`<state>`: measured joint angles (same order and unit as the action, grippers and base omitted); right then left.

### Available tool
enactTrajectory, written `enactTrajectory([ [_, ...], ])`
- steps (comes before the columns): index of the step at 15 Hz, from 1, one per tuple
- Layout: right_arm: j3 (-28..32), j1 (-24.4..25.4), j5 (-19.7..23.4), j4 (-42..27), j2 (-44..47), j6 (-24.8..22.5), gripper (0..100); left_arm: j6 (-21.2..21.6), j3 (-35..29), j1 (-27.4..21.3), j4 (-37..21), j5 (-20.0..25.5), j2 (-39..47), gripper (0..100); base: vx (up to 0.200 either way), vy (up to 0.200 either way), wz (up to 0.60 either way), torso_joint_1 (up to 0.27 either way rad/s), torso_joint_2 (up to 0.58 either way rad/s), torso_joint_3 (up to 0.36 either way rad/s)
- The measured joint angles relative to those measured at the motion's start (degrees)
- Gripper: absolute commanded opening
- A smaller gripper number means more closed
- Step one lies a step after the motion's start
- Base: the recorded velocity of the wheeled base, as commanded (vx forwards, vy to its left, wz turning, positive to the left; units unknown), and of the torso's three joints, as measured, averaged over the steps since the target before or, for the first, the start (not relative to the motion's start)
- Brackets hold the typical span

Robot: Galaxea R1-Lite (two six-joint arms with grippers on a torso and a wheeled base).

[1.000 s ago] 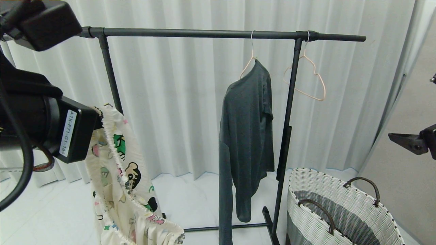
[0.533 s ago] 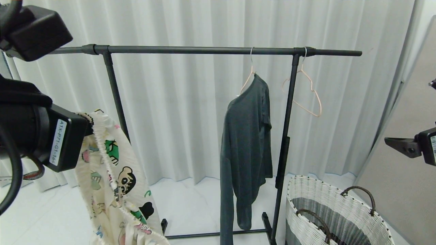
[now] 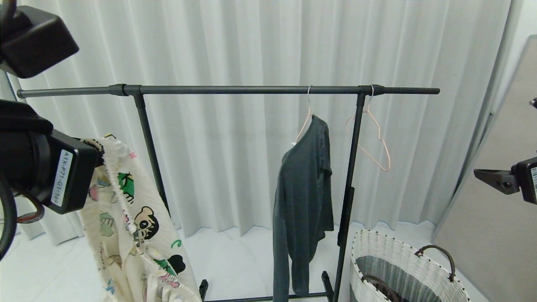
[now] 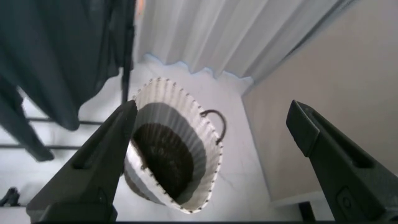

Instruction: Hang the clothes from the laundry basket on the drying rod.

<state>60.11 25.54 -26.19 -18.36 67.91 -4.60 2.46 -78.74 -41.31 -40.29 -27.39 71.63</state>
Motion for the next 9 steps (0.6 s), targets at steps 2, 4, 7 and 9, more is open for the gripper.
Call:
enactTrajectory([
  [2, 0.0, 0.0, 0.0, 0.0, 0.0, 0.0, 100, 0.1, -0.2, 0.0, 0.0, -0.1, -0.1, 0, 0.0, 0.0, 0.0, 0.259, -0.5, -0.251],
  [4, -0.1, 0.0, 0.0, 0.1, 0.0, 0.1, 100, 0.1, -0.2, 0.0, 0.0, -0.1, -0.2, 0, 0.0, 0.0, 0.0, 0.261, -0.52, -0.263],
  [7, -2.7, 0.0, 0.1, 4.1, 0.0, 0.7, 100, 0.0, 0.2, 0.0, 0.0, -0.8, -0.4, 0, 0.0, 0.0, 0.0, 0.098, -0.2, -0.1],
  [9, -5.0, 0.0, 0.2, 6.2, 0.1, 0.7, 100, 0.0, 0.6, 0.0, 0.0, -0.8, -0.4, 0, 0.1, 0.0, 0.0, 0.022, -0.04, -0.017],
])
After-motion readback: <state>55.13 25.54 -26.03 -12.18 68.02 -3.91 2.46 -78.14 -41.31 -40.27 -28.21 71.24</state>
